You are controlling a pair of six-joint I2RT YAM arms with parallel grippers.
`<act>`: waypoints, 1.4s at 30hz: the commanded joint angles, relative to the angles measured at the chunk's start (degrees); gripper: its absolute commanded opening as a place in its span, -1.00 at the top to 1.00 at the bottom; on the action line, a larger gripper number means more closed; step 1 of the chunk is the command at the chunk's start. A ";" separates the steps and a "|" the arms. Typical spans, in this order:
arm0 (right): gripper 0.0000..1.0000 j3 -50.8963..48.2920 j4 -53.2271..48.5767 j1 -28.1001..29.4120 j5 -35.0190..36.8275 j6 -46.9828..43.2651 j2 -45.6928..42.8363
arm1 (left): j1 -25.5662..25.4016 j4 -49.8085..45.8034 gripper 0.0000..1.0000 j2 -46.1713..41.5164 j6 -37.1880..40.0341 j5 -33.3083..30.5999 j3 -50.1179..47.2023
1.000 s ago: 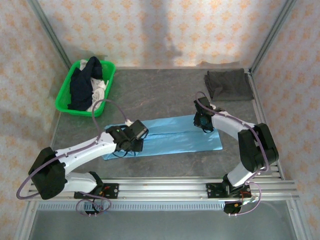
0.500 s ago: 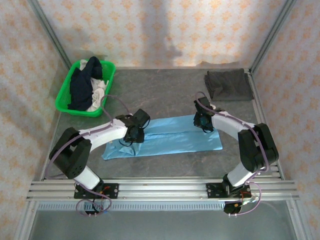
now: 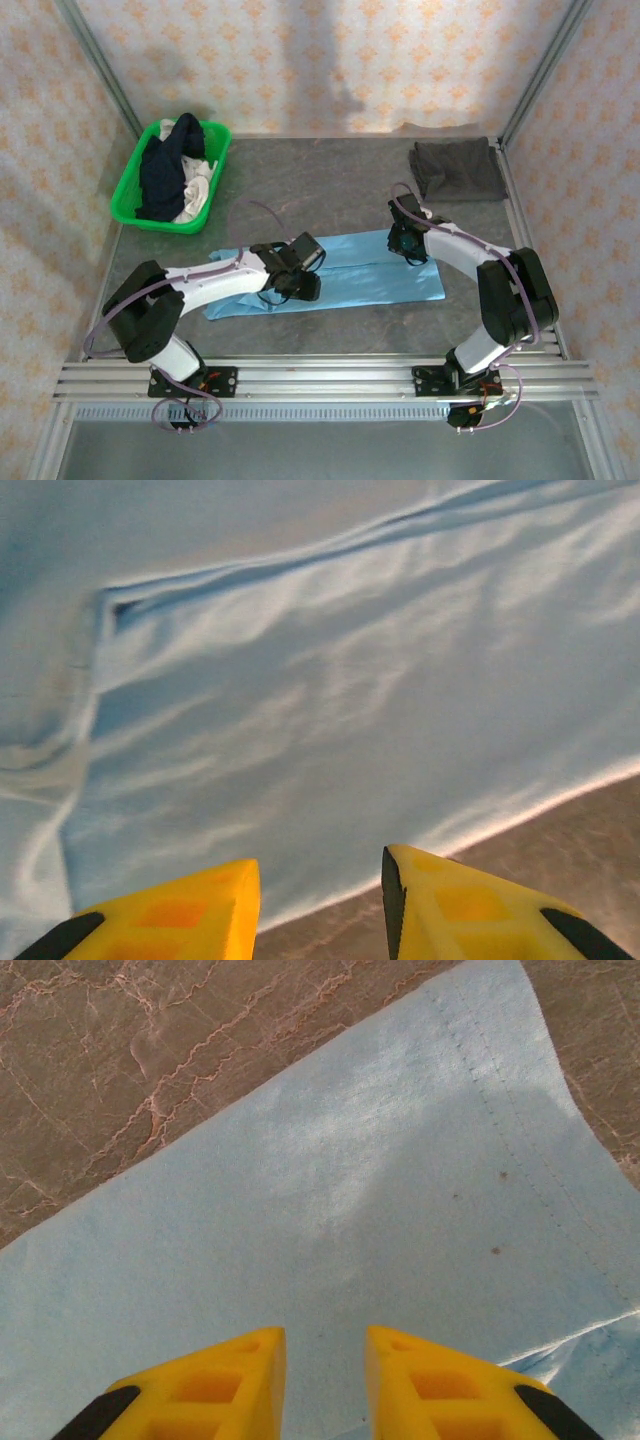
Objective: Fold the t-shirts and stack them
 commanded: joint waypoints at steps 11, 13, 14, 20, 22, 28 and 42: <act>0.46 -1.14 0.66 -0.20 0.94 0.17 -2.17 | 13.67 -6.36 -0.36 -7.87 3.29 -11.73 -2.40; 0.46 -1.00 0.25 -0.18 1.09 0.09 -2.19 | 14.48 -5.60 -0.35 -4.64 4.22 -11.12 -1.57; 0.46 -1.00 0.22 -0.20 1.20 0.11 -2.35 | 14.59 -5.24 -0.33 -3.34 4.51 -10.62 -1.24; 0.46 -1.53 -0.52 -0.18 2.20 0.03 -3.89 | 14.64 -2.39 0.31 1.85 4.87 -5.34 -0.96; 0.46 -1.53 -0.98 -0.22 2.68 -0.19 -4.34 | 14.37 -1.81 0.51 0.84 4.59 -4.31 -1.77; 0.46 -1.53 -1.19 -0.17 3.32 -0.29 -4.65 | 11.68 -2.10 0.97 -3.53 3.69 -3.26 -3.18; 0.45 -1.78 0.48 -0.16 -0.58 0.53 -4.32 | 3.17 1.71 0.60 -1.28 1.32 4.38 -1.37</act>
